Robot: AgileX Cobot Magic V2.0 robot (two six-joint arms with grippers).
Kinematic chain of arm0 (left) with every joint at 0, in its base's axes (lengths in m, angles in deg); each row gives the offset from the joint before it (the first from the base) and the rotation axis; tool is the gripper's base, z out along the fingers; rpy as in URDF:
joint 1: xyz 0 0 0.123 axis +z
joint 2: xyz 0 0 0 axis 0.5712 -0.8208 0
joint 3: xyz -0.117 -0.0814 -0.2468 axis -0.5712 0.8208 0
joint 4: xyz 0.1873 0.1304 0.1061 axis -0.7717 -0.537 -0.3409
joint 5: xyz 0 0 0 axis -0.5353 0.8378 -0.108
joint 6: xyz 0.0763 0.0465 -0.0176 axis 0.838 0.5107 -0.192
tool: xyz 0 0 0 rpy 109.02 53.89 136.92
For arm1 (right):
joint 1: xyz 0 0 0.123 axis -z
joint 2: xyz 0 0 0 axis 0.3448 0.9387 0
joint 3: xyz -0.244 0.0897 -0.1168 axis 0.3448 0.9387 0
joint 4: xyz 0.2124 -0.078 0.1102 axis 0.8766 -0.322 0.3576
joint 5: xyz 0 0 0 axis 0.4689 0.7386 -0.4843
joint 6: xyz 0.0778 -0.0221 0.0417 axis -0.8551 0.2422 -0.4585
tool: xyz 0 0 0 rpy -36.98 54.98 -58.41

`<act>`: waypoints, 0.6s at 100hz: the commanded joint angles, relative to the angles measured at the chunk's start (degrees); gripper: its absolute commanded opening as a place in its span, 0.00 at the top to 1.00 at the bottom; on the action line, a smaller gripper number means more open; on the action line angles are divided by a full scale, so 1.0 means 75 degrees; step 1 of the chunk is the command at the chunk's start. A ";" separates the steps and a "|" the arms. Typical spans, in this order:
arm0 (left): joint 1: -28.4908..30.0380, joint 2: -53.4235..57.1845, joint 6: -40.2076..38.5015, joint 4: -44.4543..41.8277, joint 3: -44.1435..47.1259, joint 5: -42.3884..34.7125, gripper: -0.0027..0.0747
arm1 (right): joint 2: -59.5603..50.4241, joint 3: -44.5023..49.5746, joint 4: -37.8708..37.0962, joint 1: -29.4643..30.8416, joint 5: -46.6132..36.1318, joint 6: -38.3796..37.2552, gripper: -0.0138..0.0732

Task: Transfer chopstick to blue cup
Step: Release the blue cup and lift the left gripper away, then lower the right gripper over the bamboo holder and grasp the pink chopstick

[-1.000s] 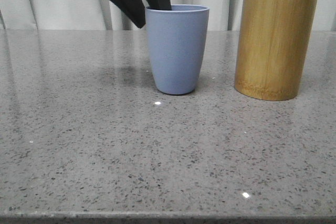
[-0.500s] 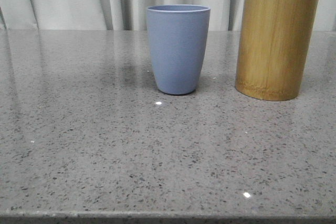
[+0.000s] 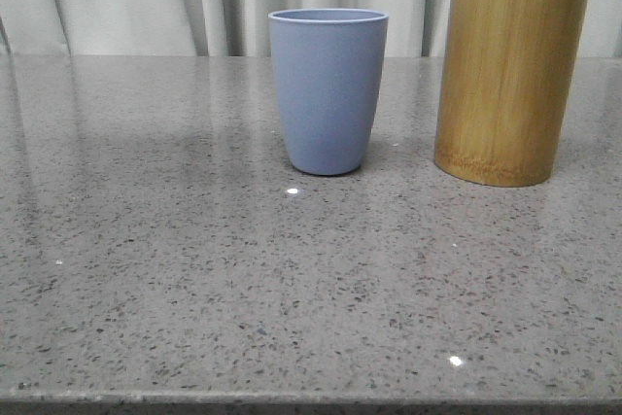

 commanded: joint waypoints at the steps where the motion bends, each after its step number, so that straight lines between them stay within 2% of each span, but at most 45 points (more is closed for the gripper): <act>1: -0.0038 0.0725 -0.0415 -0.0485 0.0182 -0.0486 0.58 | 0.0266 -0.0608 0.0044 -0.0111 -0.0498 0.0039 0.32; 38: -0.0038 0.2635 -0.1463 -0.1711 0.2054 -0.0672 0.58 | 0.2083 -0.2589 0.0359 -0.0894 -0.0328 0.0039 0.32; 60: -0.0038 0.3635 -0.2011 -0.2211 0.2883 -0.0709 0.58 | 0.3125 -0.3494 0.0740 -0.1047 -0.0183 0.0039 0.32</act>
